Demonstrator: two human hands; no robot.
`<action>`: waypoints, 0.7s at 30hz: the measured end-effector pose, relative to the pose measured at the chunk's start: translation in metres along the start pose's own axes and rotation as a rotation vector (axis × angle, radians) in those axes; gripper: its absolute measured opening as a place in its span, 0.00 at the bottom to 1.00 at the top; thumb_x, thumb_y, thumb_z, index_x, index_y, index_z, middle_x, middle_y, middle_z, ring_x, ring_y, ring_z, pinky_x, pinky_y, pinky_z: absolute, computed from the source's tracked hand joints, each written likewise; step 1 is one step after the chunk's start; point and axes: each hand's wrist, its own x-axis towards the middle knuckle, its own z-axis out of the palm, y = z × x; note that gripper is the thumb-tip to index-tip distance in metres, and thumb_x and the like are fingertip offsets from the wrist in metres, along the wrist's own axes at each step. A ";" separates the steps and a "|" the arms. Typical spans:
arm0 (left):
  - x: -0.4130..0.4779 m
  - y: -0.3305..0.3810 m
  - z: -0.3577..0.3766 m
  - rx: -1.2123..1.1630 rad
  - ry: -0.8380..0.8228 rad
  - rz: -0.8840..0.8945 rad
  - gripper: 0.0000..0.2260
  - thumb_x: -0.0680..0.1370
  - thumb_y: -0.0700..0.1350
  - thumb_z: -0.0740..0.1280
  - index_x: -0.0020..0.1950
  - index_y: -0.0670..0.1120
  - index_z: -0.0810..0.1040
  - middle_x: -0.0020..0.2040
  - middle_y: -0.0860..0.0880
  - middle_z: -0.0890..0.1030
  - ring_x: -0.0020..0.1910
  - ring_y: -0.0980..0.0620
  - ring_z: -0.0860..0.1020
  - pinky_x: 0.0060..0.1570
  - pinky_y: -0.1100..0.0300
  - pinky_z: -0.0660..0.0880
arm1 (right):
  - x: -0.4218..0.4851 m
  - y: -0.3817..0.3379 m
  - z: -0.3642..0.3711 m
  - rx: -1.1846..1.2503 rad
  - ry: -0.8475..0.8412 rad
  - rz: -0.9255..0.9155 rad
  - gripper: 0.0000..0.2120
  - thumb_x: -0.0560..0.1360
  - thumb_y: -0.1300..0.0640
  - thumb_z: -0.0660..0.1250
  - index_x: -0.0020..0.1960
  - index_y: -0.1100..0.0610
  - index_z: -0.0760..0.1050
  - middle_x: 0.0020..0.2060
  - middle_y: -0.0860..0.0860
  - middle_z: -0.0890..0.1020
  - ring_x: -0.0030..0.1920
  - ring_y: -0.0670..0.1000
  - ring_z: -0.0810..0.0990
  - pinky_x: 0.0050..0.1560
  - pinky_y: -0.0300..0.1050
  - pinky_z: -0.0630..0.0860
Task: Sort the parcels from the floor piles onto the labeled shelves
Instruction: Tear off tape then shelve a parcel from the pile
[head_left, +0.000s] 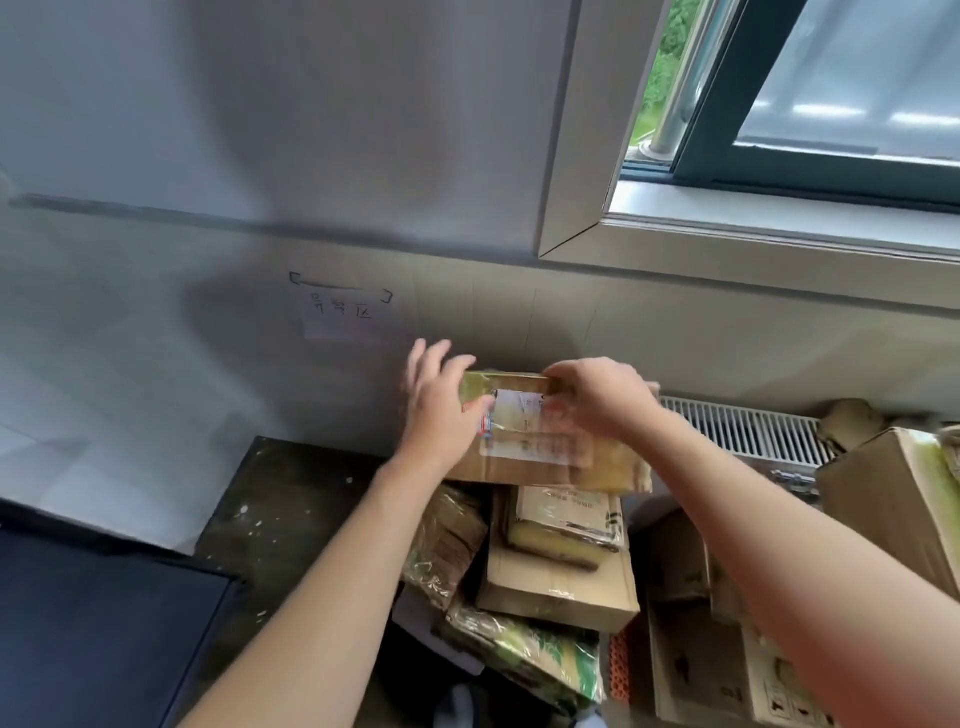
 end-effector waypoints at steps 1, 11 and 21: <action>0.006 0.000 -0.006 0.064 -0.202 -0.003 0.27 0.77 0.49 0.71 0.74 0.48 0.69 0.78 0.47 0.62 0.79 0.48 0.53 0.76 0.49 0.53 | 0.002 -0.003 -0.003 -0.067 -0.014 -0.057 0.15 0.78 0.50 0.65 0.64 0.45 0.76 0.56 0.47 0.83 0.59 0.54 0.78 0.64 0.54 0.67; 0.005 -0.026 -0.013 -0.117 -0.494 -0.165 0.17 0.76 0.53 0.71 0.64 0.60 0.79 0.52 0.54 0.84 0.52 0.53 0.81 0.53 0.56 0.77 | 0.020 -0.021 -0.005 -0.284 0.028 -0.335 0.15 0.78 0.50 0.65 0.64 0.47 0.76 0.60 0.47 0.79 0.76 0.50 0.60 0.74 0.65 0.44; -0.020 -0.048 0.014 -0.674 -0.053 -0.575 0.12 0.72 0.57 0.72 0.42 0.49 0.83 0.40 0.50 0.86 0.44 0.45 0.85 0.49 0.42 0.81 | 0.001 -0.046 0.045 0.364 0.229 0.255 0.38 0.76 0.48 0.70 0.79 0.56 0.55 0.77 0.59 0.57 0.76 0.59 0.59 0.72 0.59 0.63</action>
